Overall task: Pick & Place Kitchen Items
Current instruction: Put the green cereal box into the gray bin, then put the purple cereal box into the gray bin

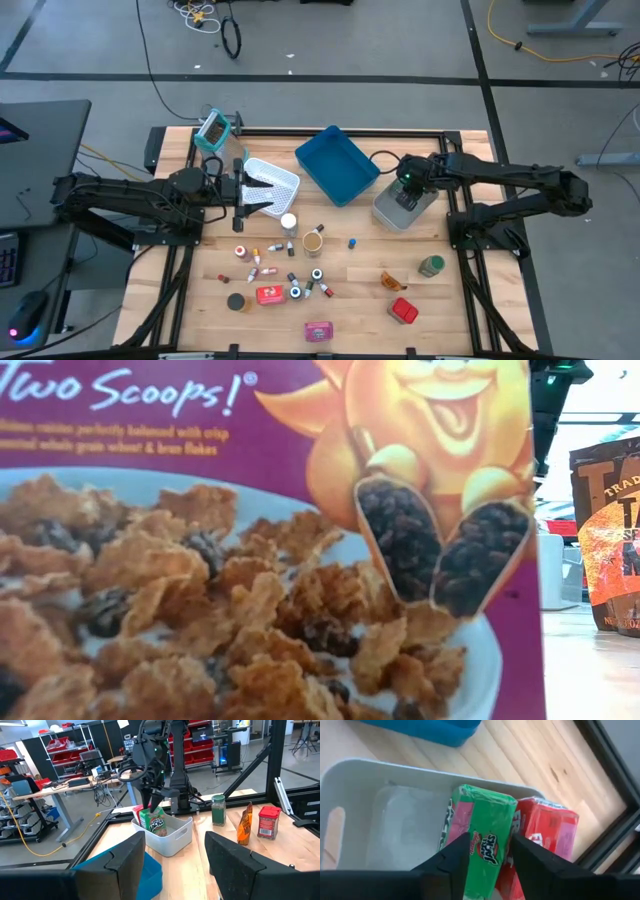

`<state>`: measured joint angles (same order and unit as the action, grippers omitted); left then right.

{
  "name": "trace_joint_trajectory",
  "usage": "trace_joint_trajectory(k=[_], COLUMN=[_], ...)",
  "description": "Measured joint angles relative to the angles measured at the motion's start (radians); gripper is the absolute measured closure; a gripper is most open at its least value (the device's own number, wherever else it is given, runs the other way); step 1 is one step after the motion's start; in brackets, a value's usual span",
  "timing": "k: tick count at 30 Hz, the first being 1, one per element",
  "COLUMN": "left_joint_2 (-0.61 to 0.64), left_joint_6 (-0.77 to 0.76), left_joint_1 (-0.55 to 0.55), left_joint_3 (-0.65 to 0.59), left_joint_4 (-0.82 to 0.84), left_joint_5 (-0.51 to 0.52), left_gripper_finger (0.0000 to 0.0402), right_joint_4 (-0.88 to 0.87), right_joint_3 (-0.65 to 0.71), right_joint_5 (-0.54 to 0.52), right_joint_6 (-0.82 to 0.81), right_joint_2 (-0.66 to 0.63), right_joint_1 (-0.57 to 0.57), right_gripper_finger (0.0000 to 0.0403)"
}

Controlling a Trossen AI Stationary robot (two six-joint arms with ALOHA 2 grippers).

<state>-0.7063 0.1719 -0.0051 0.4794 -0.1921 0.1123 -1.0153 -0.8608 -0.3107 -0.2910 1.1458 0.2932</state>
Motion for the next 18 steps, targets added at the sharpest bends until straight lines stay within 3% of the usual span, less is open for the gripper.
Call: trace_joint_trajectory(k=[4, 10, 18], left_joint_2=[0.000, 0.000, 0.000], left_joint_6=[0.000, 0.027, 0.026], left_joint_1=[0.000, 0.000, 0.000], left_joint_3=[0.000, 0.000, 0.000], left_joint_4=[0.000, 0.000, -0.001], left_joint_5=[0.000, 0.000, 0.000], left_gripper_finger=[0.0187, 0.0187, 0.0187], right_joint_4=[0.000, -0.003, 0.040], right_joint_3=[0.000, -0.033, -0.202], right_joint_5=[-0.007, -0.127, -0.059], right_joint_6=[0.082, 0.089, 0.087], right_joint_2=[0.000, 0.000, 0.000], right_joint_1=[0.000, 0.000, -0.002], right_gripper_finger=[0.0246, 0.0246, 0.0246])
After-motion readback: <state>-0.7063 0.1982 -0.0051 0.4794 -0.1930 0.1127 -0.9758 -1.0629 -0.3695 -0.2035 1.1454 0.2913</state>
